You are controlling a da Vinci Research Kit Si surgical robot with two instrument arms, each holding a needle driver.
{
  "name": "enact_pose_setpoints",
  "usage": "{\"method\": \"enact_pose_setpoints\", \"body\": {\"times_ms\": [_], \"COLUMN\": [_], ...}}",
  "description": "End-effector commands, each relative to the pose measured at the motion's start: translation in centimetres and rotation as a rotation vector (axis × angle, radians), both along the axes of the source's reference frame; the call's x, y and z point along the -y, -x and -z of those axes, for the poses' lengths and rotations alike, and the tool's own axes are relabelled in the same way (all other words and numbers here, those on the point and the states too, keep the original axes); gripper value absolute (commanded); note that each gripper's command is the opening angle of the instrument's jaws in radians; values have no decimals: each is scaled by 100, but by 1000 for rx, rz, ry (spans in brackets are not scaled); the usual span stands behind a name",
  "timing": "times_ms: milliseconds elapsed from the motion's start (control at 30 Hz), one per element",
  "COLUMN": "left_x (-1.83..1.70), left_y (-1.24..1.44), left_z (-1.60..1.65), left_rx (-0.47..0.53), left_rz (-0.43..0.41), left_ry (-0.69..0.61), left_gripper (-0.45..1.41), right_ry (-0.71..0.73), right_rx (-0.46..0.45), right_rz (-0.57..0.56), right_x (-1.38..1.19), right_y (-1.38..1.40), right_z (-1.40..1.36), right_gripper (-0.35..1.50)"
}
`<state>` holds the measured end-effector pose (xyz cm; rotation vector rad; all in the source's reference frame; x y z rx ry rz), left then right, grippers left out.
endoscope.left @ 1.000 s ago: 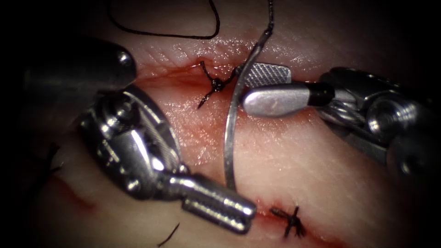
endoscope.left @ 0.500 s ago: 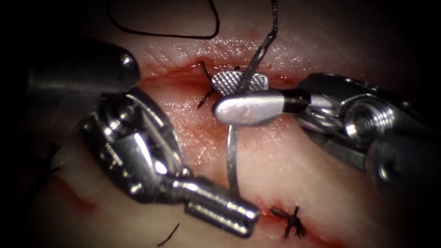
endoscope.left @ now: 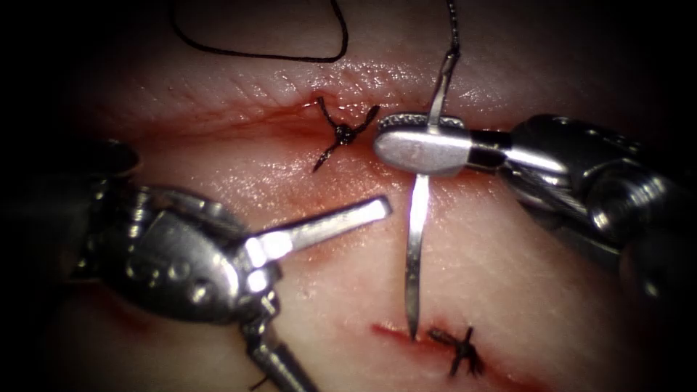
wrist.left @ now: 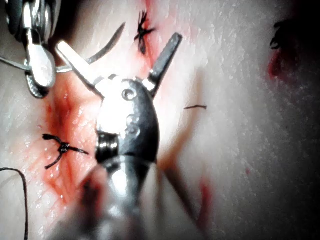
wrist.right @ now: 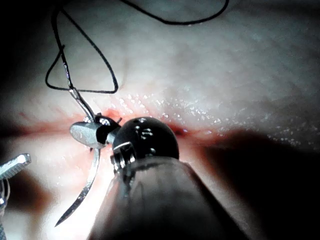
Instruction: Wound Closure
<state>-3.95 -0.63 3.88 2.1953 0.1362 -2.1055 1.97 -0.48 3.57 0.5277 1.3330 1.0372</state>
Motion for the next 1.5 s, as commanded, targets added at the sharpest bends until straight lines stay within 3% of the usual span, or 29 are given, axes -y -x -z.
{"method": "enact_pose_setpoints", "body": {"times_ms": [33, 67, 133, 167, 233, 267, 333, 400, 433, 500, 767, 933, 1233, 1500], "left_x": [-1, -5, -12, -17, -28, -31, -39, -50, -50, -60, -66, -40, -6, -4], "left_y": [6, 3, -1, -2, -1, 0, 5, 15, 15, 29, 46, 41, 23, 19], "left_z": [-6, -3, -3, -4, -10, -13, -23, -37, -37, -58, -102, -128, -141, -154], "left_rx": [-3, -20, -54, -78, -139, -154, -198, -319, -319, -461, -619, -734, -768, -761], "left_rz": [2, 16, 47, 67, 144, 163, 195, 235, 235, 282, 313, 282, 248, 247], "left_ry": [0, -13, -22, -55, -82, -90, -106, -104, -104, -101, -86, -64, -57, -60], "left_gripper": [138, 136, 116, 88, -8, -28, -45, -45, -45, -45, -45, -45, -45, -45], "right_ry": [14, 50, 92, 105, 150, 159, 201, 226, 226, 279, 338, 387, 556, 816], "right_rx": [5, 32, 62, 75, 124, 134, 165, 188, 188, 219, 229, 232, 252, 278], "right_rz": [-5, -20, -43, -46, -59, -61, -62, -65, -65, -64, -42, -27, 25, 82], "right_x": [-9, -17, -26, -29, -37, -38, -39, -39, -39, -39, -37, -36, -30, -18], "right_y": [1, 14, 31, 36, 52, 56, 64, 68, 68, 67, 59, 53, 32, -2], "right_z": [-5, -4, -4, -4, -4, -4, -5, -5, -5, -5, -6, -8, -17, -34], "right_gripper": [-35, -35, -35, -35, -35, -35, -35, -35, -35, -35, -35, -35, -35, -35]}}
